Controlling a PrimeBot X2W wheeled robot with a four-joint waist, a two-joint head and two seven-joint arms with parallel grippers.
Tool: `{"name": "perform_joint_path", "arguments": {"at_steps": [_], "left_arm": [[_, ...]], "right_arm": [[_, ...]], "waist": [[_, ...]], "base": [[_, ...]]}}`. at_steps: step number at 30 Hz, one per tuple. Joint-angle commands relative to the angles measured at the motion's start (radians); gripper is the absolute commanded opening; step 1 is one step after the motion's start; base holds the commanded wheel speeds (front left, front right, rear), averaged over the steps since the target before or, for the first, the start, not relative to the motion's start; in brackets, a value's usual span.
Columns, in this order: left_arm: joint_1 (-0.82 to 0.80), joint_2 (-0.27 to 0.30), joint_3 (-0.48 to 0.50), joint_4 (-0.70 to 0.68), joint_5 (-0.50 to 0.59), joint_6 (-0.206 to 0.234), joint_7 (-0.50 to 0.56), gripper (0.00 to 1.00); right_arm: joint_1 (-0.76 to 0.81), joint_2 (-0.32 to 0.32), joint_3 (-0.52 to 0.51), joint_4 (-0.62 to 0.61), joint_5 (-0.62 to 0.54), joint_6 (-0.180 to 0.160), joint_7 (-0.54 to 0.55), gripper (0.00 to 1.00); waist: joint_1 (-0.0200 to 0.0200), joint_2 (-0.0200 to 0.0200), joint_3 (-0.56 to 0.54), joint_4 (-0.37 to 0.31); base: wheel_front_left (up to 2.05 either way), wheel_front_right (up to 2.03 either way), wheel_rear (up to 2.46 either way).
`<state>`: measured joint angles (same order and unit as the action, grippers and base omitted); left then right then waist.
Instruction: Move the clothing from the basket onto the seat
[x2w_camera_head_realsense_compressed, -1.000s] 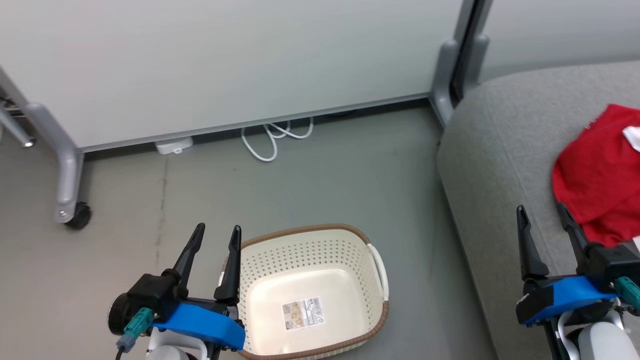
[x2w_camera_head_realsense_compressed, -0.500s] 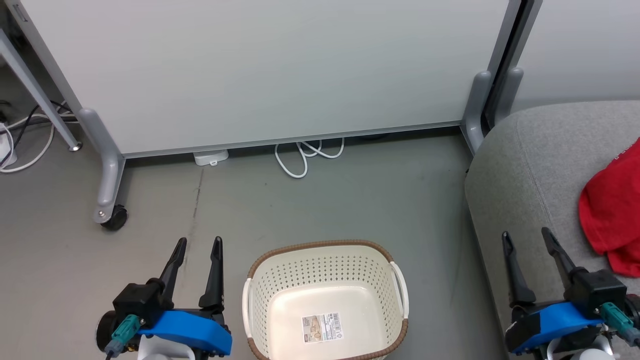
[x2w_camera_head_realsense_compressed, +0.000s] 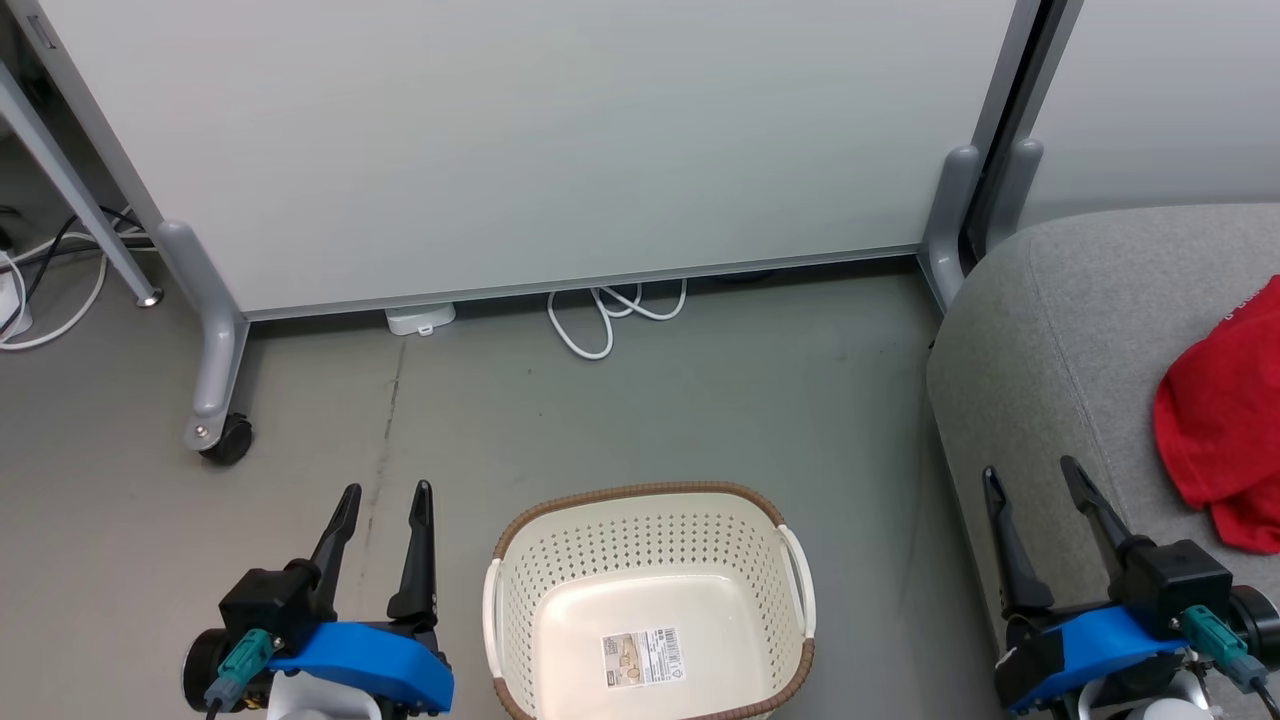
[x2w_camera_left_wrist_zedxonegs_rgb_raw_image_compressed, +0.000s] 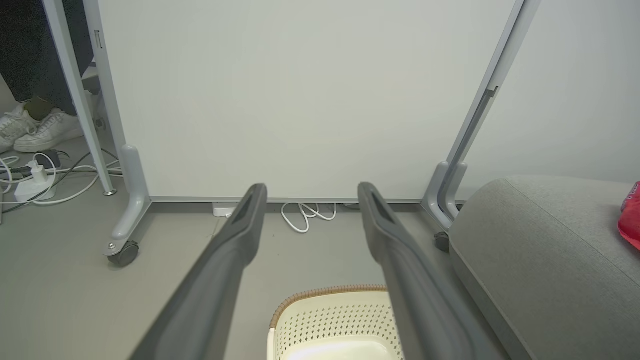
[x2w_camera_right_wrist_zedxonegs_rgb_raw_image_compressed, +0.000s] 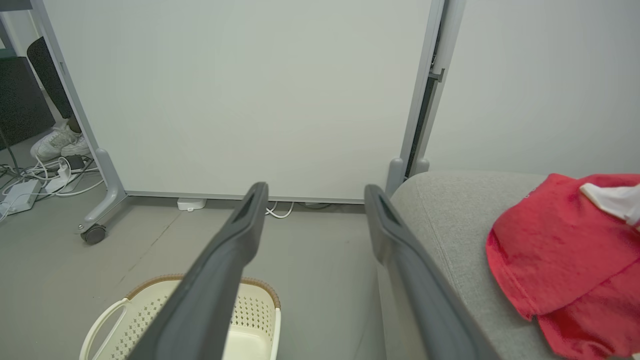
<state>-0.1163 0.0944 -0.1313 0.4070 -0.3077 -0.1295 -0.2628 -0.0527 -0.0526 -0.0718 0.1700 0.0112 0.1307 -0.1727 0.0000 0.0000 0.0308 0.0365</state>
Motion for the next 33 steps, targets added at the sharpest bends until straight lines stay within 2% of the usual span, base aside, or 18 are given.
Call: {"name": "perform_joint_path", "arguments": {"at_steps": [1,14,15,21,33], "left_arm": [[-0.014,0.005,0.006,0.001,0.004,-0.002,-0.003,1.00],[0.000,0.004,-0.002,-0.005,0.006,-0.002,-0.003,1.00],[-0.002,-0.001,-0.005,-0.002,0.001,0.000,0.000,0.00],[0.044,-0.008,-0.007,0.041,-0.011,0.000,0.010,0.00],[0.036,-0.014,0.035,0.007,-0.220,0.000,0.069,0.00]], "right_arm": [[0.013,0.003,0.001,0.001,-0.001,0.000,-0.002,1.00],[0.013,0.003,0.016,0.004,0.027,0.000,0.003,1.00],[0.000,0.001,0.016,0.006,0.026,0.000,0.001,0.00],[0.006,0.003,0.013,0.059,0.039,0.000,0.009,0.00],[-0.006,0.002,0.003,0.061,0.292,0.000,0.055,0.00]], "waist": [[0.0000,0.0000,0.001,0.000],[0.0000,0.0000,-0.004,-0.006],[0.0000,0.0000,-0.004,-0.006],[0.0000,0.0000,-0.005,-0.007],[0.0000,0.0000,-0.007,-0.010]], "base": [[0.00,0.00,0.00],[0.00,0.00,0.00],[0.00,0.00,0.00],[0.00,0.00,0.00],[0.00,0.00,0.00]]}}
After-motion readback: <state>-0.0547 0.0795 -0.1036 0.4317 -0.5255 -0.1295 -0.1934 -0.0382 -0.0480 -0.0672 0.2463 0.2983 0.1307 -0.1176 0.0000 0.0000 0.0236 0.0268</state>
